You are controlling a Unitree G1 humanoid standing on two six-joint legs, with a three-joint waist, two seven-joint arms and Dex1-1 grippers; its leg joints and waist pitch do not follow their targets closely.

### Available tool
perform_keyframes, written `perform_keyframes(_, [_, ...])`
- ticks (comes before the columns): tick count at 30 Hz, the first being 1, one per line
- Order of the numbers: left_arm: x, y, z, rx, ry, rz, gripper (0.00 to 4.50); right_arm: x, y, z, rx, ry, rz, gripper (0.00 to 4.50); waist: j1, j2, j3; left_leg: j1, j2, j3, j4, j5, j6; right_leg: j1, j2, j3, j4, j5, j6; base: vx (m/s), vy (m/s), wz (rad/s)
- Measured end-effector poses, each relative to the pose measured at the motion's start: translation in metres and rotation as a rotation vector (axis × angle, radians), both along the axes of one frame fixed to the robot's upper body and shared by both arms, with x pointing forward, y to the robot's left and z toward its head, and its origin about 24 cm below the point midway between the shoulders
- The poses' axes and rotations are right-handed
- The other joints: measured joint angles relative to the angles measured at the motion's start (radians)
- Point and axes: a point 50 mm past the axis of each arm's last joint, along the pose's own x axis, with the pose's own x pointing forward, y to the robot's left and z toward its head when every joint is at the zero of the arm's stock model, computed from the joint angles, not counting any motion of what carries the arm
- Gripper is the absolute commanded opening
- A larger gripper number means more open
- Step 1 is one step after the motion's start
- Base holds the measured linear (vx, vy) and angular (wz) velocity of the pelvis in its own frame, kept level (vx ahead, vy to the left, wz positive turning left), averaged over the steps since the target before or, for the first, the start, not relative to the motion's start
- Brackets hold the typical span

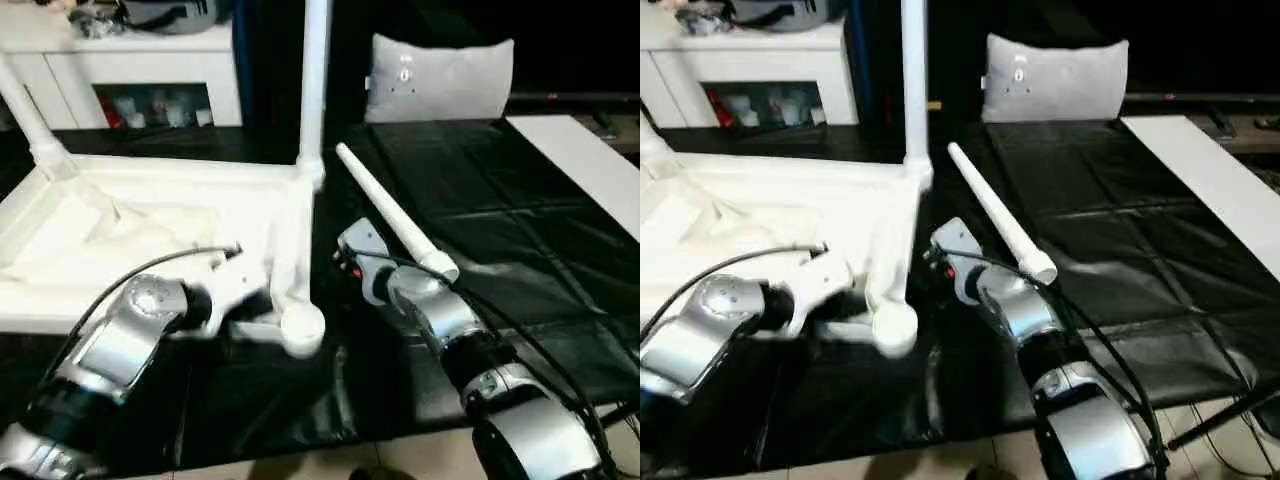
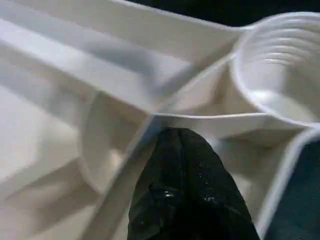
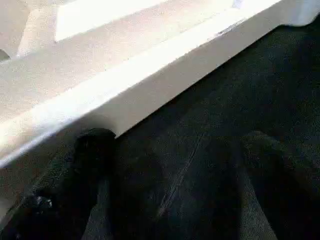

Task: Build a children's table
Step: Rotate table base, then pick table leg

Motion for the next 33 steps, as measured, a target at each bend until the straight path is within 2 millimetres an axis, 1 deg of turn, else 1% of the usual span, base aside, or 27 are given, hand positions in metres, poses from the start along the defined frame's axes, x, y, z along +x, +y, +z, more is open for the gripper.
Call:
perform_keyframes(1, [0.002, -0.002, 0.0, -0.017, -0.017, 0.013, 0.04, 0.002, -0.003, 0.003, 0.005, -0.013, -0.016, 4.5, 0.002, 0.0, 0.0, 0.0, 0.0, 0.0, 0.0, 0.0, 0.0, -0.001, 0.0, 0.0, 0.0, 0.0, 0.0, 0.0, 0.0, 0.0])
perform_keyframes(4, [0.006, -0.006, 0.001, -0.062, -0.063, 0.042, 0.04, 0.009, -0.017, 0.022, 0.043, -0.088, -0.052, 4.5, 0.017, -0.001, 0.0, -0.001, 0.0, 0.0, 0.002, 0.0, 0.0, -0.002, -0.001, 0.0, 0.0, 0.0, 0.0, 0.0, 0.0, 0.0])
perform_keyframes(5, [0.006, -0.006, 0.003, -0.092, -0.08, 0.04, 0.04, 0.01, -0.024, 0.029, 0.052, -0.126, -0.069, 4.5, 0.025, 0.0, 0.0, -0.001, 0.0, 0.0, 0.002, 0.0, 0.0, -0.002, -0.001, 0.0, 0.0, 0.0, 0.0, 0.0, 0.0, 0.0])
perform_keyframes(7, [0.006, -0.005, 0.006, -0.135, -0.087, 0.052, 0.04, 0.011, -0.033, 0.039, 0.054, -0.166, -0.103, 4.5, 0.029, 0.001, 0.0, -0.001, 0.0, 0.0, 0.002, 0.0, 0.0, -0.001, -0.001, 0.001, 0.0, 0.0, 0.001, 0.0, 0.0, 0.0])
perform_keyframes(10, [0.005, -0.011, 0.016, -0.267, -0.104, 0.065, 0.04, 0.015, -0.051, 0.049, 0.035, -0.202, -0.201, 4.5, 0.037, 0.0, 0.0, -0.001, 0.0, 0.0, 0.002, 0.0, 0.0, -0.001, -0.001, 0.001, 0.0, -0.001, 0.001, 0.0, 0.0, 0.0])
perform_keyframes(11, [0.006, -0.014, 0.023, -0.315, -0.12, 0.062, 0.04, 0.016, -0.058, 0.052, 0.027, -0.192, -0.239, 4.5, 0.038, 0.001, 0.001, -0.001, 0.0, 0.001, 0.002, 0.0, 0.0, -0.001, -0.001, 0.001, 0.0, -0.001, 0.002, 0.0, 0.0, 0.0])
perform_keyframes(12, [0.006, -0.017, 0.028, -0.334, -0.135, 0.054, 0.33, 0.017, -0.063, 0.053, 0.02, -0.182, -0.263, 4.5, 0.038, 0.001, 0.001, 0.0, 0.0, 0.001, 0.002, 0.0, 0.0, -0.001, -0.001, 0.001, 0.0, -0.001, 0.002, 0.0, 0.0, 0.0])
perform_keyframes(13, [0.006, -0.017, 0.03, -0.339, -0.145, 0.049, 0.33, 0.017, -0.068, 0.054, 0.012, -0.169, -0.283, 4.5, 0.037, 0.002, 0.001, 0.0, 0.0, 0.001, 0.001, 0.0, 0.0, 0.0, 0.0, 0.001, 0.0, -0.001, 0.002, 0.0, 0.0, 0.0])
perform_keyframes(14, [0.006, -0.017, 0.031, -0.343, -0.147, 0.046, 0.42, 0.018, -0.073, 0.054, -0.002, -0.147, -0.306, 4.5, 0.035, 0.003, 0.001, 0.0, 0.0, 0.001, 0.001, 0.0, 0.0, 0.0, 0.0, 0.001, 0.0, -0.001, 0.002, 0.0, 0.0, 0.0])
perform_keyframes(16, [0.005, -0.019, 0.031, -0.354, -0.135, 0.033, 0.45, 0.021, -0.08, 0.056, -0.029, -0.103, -0.34, 4.5, 0.029, 0.004, 0.002, 0.0, -0.001, 0.001, 0.001, 0.0, 0.0, 0.0, 0.0, 0.001, 0.0, -0.001, 0.002, 0.0, 0.0, 0.0])
perform_keyframes(18, [0.003, -0.023, 0.033, -0.362, -0.11, -0.01, 0.71, 0.027, -0.09, 0.059, -0.077, -0.029, -0.384, 4.5, 0.025, 0.005, 0.002, -0.001, -0.001, 0.001, 0.001, 0.0, 0.0, 0.0, 0.0, 0.001, 0.001, -0.001, 0.002, 0.0, 0.0, 0.0])
perform_keyframes(19, [0.001, -0.024, 0.034, -0.358, -0.098, -0.036, 0.71, 0.03, -0.094, 0.061, -0.094, -0.002, -0.4, 4.5, 0.024, 0.005, 0.002, 0.0, -0.001, 0.001, 0.001, 0.0, 0.0, 0.0, 0.0, 0.0, 0.001, -0.001, 0.002, 0.0, 0.0, 0.0])
perform_keyframes(20, [-0.002, -0.026, 0.035, -0.347, -0.086, -0.067, 0.84, 0.033, -0.098, 0.063, -0.109, 0.027, -0.417, 4.5, 0.024, 0.005, 0.002, 0.0, -0.001, 0.001, 0.001, 0.0, 0.0, 0.0, 0.0, 0.0, 0.001, -0.001, 0.002, 0.0, 0.0, 0.0])
perform_keyframes(22, [-0.006, -0.027, 0.038, -0.331, -0.065, -0.108, 0.85, 0.035, -0.1, 0.061, -0.108, 0.076, -0.428, 4.5, 0.023, 0.005, 0.002, 0.0, -0.001, 0.001, 0.001, 0.0, 0.0, 0.0, 0.001, 0.0, 0.001, -0.001, 0.002, 0.0, 0.0, 0.0])
perform_keyframes(25, [-0.011, -0.03, 0.044, -0.338, -0.042, -0.162, 1.23, 0.033, -0.101, 0.052, -0.109, 0.147, -0.424, 4.5, 0.026, 0.005, 0.003, 0.0, 0.0, 0.001, 0.001, 0.0, 0.0, -0.001, 0.0, 0.0, 0.001, -0.001, 0.002, 0.0, 0.0, 0.0])
perform_keyframes(27, [-0.013, -0.031, 0.044, -0.333, -0.029, -0.172, 1.25, 0.032, -0.101, 0.047, -0.112, 0.189, -0.42, 4.5, 0.027, 0.006, 0.003, -0.001, 0.0, 0.001, 0.002, 0.0, 0.0, -0.001, -0.001, 0.001, 0.001, -0.001, 0.002, 0.0, 0.0, 0.0])
perform_keyframes(29, [-0.014, -0.031, 0.045, -0.33, -0.014, -0.178, 1.58, 0.033, -0.098, 0.047, -0.121, 0.24, -0.401, 4.5, 0.027, 0.005, 0.003, -0.001, 0.0, 0.001, 0.002, 0.0, 0.0, -0.002, -0.001, 0.001, 0.001, -0.001, 0.001, 0.0, 0.0, 0.0])
perform_keyframes(30, [-0.014, -0.031, 0.044, -0.33, -0.009, -0.179, 1.67, 0.034, -0.097, 0.048, -0.123, 0.257, -0.394, 4.5, 0.026, 0.005, 0.003, -0.001, 0.0, 0.001, 0.002, 0.0, 0.0, -0.002, -0.001, 0.001, 0.001, -0.001, 0.001, 0.0, 0.0, 0.0])
perform_keyframes(31, [-0.014, -0.031, 0.044, -0.331, -0.006, -0.179, 1.71, 0.035, -0.097, 0.048, -0.124, 0.267, -0.389, 4.2, 0.026, 0.005, 0.003, -0.001, 0.0, 0.001, 0.002, 0.0, 0.0, -0.002, -0.001, 0.001, 0.001, -0.001, 0.001, 0.0, 0.0, 0.0])
perform_keyframes(33, [-0.014, -0.031, 0.044, -0.332, 0.001, -0.176, 1.87, 0.035, -0.097, 0.048, -0.129, 0.295, -0.388, 4.12, 0.027, 0.005, 0.003, -0.001, 0.0, 0.001, 0.002, 0.0, 0.0, -0.002, -0.001, 0.0, 0.002, -0.001, 0.002, 0.0, 0.0, 0.0])
